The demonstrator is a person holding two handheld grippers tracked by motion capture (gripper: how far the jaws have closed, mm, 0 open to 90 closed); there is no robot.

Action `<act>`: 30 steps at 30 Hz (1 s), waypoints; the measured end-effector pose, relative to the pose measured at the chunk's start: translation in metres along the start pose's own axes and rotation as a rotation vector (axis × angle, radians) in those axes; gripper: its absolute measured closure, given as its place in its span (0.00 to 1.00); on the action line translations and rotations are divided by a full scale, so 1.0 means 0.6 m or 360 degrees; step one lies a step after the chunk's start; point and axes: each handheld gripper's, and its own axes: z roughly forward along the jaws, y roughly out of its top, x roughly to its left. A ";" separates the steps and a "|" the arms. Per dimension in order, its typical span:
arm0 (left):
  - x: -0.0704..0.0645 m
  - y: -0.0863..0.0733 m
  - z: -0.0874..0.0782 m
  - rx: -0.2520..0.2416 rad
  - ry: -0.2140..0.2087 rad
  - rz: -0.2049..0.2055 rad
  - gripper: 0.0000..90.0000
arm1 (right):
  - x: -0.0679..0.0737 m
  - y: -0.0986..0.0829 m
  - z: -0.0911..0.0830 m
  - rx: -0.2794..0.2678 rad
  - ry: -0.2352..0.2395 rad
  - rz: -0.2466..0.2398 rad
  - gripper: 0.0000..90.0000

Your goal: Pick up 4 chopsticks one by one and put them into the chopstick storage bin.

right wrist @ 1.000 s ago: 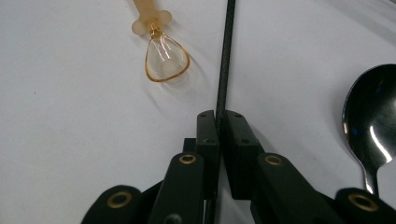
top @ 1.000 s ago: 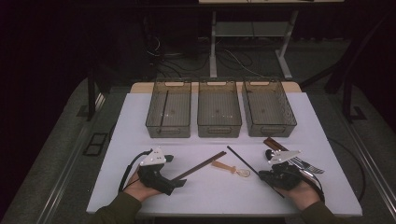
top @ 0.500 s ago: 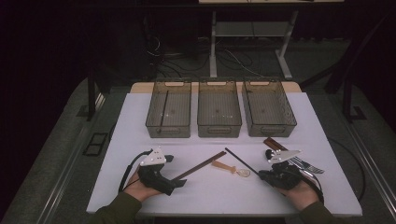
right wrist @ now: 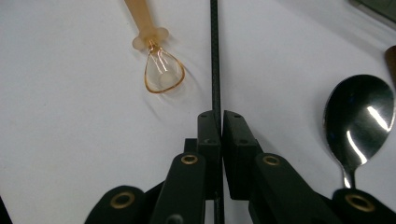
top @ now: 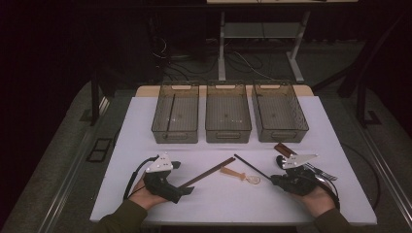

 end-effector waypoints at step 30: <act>0.000 0.000 0.000 0.0001 0.0000 0.0004 0.00 | -0.023 0.016 -0.064 -0.0310 0.0114 0.0044 0.95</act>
